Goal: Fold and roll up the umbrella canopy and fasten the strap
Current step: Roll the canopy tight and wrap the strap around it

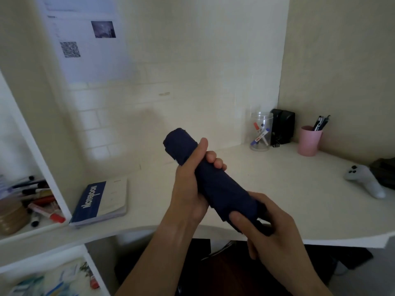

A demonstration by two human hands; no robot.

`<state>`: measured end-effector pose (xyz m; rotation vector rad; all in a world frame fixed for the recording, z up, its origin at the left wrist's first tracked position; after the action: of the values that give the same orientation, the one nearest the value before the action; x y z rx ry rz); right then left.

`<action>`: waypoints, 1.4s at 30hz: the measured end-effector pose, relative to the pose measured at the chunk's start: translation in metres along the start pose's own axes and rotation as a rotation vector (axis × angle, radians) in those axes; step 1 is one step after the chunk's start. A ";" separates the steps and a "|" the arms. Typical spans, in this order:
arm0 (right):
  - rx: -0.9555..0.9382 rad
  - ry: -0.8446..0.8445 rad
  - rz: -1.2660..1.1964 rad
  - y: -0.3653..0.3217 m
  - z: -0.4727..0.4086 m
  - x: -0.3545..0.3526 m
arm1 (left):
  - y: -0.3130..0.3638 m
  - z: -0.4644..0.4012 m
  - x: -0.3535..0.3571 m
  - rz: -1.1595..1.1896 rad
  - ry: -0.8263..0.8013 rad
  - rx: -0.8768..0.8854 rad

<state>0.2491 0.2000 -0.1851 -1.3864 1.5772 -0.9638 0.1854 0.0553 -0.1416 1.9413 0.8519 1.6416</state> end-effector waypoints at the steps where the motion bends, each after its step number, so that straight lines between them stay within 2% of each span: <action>1: 0.093 -0.035 -0.123 0.005 -0.002 0.000 | -0.002 0.005 0.003 0.016 -0.070 0.001; 3: 0.304 -0.134 -0.357 0.016 -0.001 0.005 | -0.010 0.012 0.001 -0.012 -0.153 -0.002; 5: 0.440 -0.232 -0.468 0.023 0.005 0.009 | -0.016 0.014 -0.001 -0.038 -0.179 -0.007; 8: 0.527 -0.299 -0.479 0.026 0.008 0.009 | -0.021 0.015 0.005 -0.019 -0.226 -0.037; 12: 0.607 -0.302 -0.459 0.030 0.011 0.003 | -0.028 0.013 0.003 0.022 -0.216 -0.054; 16: 0.735 -0.413 -0.490 0.042 0.022 0.017 | -0.045 0.020 0.005 0.060 -0.237 -0.086; 18: 0.703 -0.374 -0.537 0.044 0.021 0.017 | -0.050 0.019 0.007 0.014 -0.203 -0.068; 20: 0.623 -0.202 -0.426 0.042 0.002 0.001 | -0.053 0.013 0.005 -0.060 -0.094 -0.034; 22: 0.356 -0.084 -0.198 0.019 -0.006 -0.019 | -0.052 0.011 0.003 -0.105 -0.021 0.007; 24: 0.176 -0.027 -0.126 0.005 -0.010 -0.028 | -0.054 0.017 0.006 -0.127 -0.056 0.033; 27: 0.284 -0.036 -0.274 0.016 -0.013 -0.038 | -0.061 0.027 0.012 -0.242 -0.182 0.039; 30: 0.330 -0.091 -0.260 0.017 -0.010 -0.040 | -0.061 0.028 0.006 -0.337 -0.067 0.085; 32: 0.192 -0.039 -0.059 0.007 -0.011 -0.047 | -0.064 0.029 0.004 -0.318 0.021 0.092; 33: 0.088 -0.024 0.120 0.001 -0.012 -0.049 | -0.066 0.032 0.003 -0.313 0.047 0.081; 35: -0.155 -0.058 0.455 -0.011 -0.012 -0.042 | -0.071 0.040 0.003 -0.328 0.036 0.033; 36: -0.218 -0.083 0.507 -0.012 -0.012 -0.038 | -0.072 0.044 0.002 -0.372 0.008 -0.001; 37: -0.210 -0.115 0.460 -0.012 -0.013 -0.037 | -0.071 0.047 -0.003 -0.439 -0.020 -0.029; 39: -0.064 -0.188 0.309 -0.006 -0.014 -0.045 | -0.056 0.054 -0.023 -0.617 -0.002 -0.054; 40: -0.018 -0.207 0.288 -0.001 -0.014 -0.051 | -0.039 0.055 -0.038 -0.763 0.052 0.018; 42: 0.060 -0.264 0.325 0.008 -0.014 -0.064 | 0.004 0.057 -0.053 -1.211 0.084 0.399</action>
<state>0.2382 0.2653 -0.1817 -1.1199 1.4997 -0.6023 0.2372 0.0176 -0.1865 1.0488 1.9607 0.8171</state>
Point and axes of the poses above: each hand's wrist, its own z-axis away from the middle knuckle, its own x-axis out of the palm, y = z × x, the point moved 8 cm from there along -z, towards the middle knuckle, and after that the axes turned 6 degrees about y, right-handed, at the moved point
